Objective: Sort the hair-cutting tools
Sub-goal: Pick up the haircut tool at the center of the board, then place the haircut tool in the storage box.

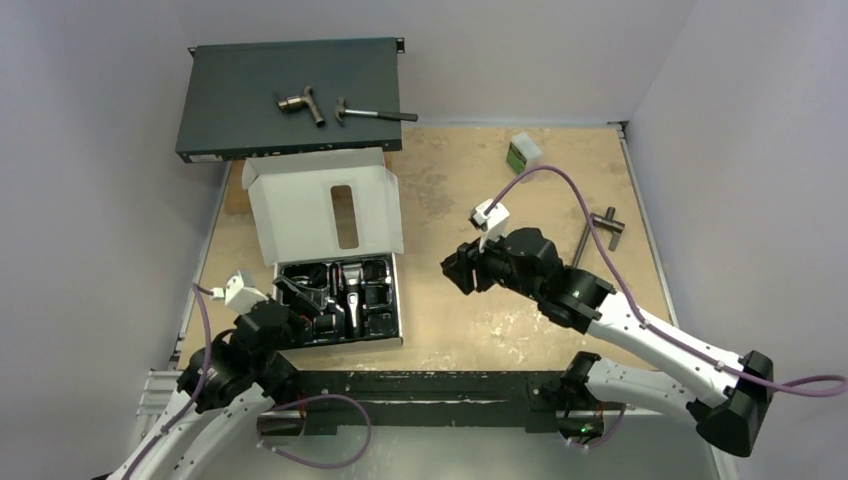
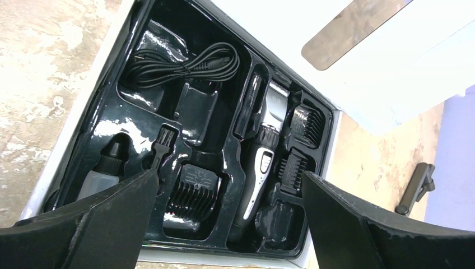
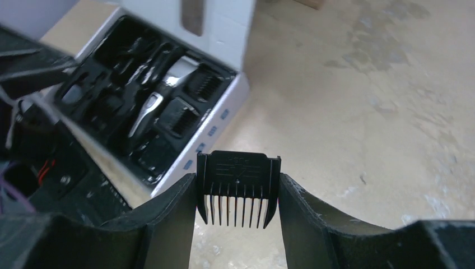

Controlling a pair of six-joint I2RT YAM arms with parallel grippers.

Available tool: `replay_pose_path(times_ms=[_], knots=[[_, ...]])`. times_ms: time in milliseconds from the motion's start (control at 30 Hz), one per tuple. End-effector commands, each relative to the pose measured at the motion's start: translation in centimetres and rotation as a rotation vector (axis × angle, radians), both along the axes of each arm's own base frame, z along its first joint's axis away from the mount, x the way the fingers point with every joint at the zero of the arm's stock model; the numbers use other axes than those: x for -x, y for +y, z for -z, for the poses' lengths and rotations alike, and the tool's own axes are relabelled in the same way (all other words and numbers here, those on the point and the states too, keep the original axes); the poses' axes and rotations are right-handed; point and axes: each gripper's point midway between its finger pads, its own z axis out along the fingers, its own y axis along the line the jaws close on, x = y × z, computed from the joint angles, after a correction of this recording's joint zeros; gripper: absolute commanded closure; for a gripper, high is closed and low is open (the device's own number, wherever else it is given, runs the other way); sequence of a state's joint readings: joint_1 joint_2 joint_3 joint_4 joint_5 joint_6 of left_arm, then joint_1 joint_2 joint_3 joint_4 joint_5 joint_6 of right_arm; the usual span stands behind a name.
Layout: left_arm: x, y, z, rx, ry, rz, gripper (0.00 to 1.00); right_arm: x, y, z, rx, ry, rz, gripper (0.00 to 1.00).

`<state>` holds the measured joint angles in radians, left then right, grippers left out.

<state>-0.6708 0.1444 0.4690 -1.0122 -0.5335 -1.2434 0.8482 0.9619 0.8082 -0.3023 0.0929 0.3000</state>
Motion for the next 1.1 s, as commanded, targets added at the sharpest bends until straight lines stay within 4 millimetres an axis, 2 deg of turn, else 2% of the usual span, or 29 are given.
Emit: replay_pose_path(times_ms=[0,167,367,600,733,900,1067], knots=[[0.5,1.3,-1.3,-0.016,-0.035,-0.025,0.00,3.1,4.3,-4.0,-0.045,-0.207,-0.320,1.00],[1.2,2.3,-1.3,-0.015,-0.043,-0.053,0.00,5.4,6.7,-4.0,0.068,-0.448,-0.527,1.00],[1.1,2.4,-1.3,0.012,-0.073,-0.064,0.00,5.7,9.9,-3.2,0.200,-0.568,-0.730,1.00],[1.2,2.7,-1.1,0.005,-0.063,-0.077,0.00,5.8,14.3,-1.6,0.212,-0.594,-0.895,1.00],[1.4,3.0,-0.7,0.013,-0.050,-0.103,0.00,6.5,16.4,-0.4,0.220,-0.572,-0.990,1.00],[2.2,4.6,0.2,0.043,-0.009,-0.218,0.02,8.0,18.5,3.3,0.300,-0.508,-1.136,1.00],[2.3,4.7,0.5,0.021,0.033,-0.232,0.02,8.5,19.5,5.5,0.353,-0.460,-1.200,1.00]])
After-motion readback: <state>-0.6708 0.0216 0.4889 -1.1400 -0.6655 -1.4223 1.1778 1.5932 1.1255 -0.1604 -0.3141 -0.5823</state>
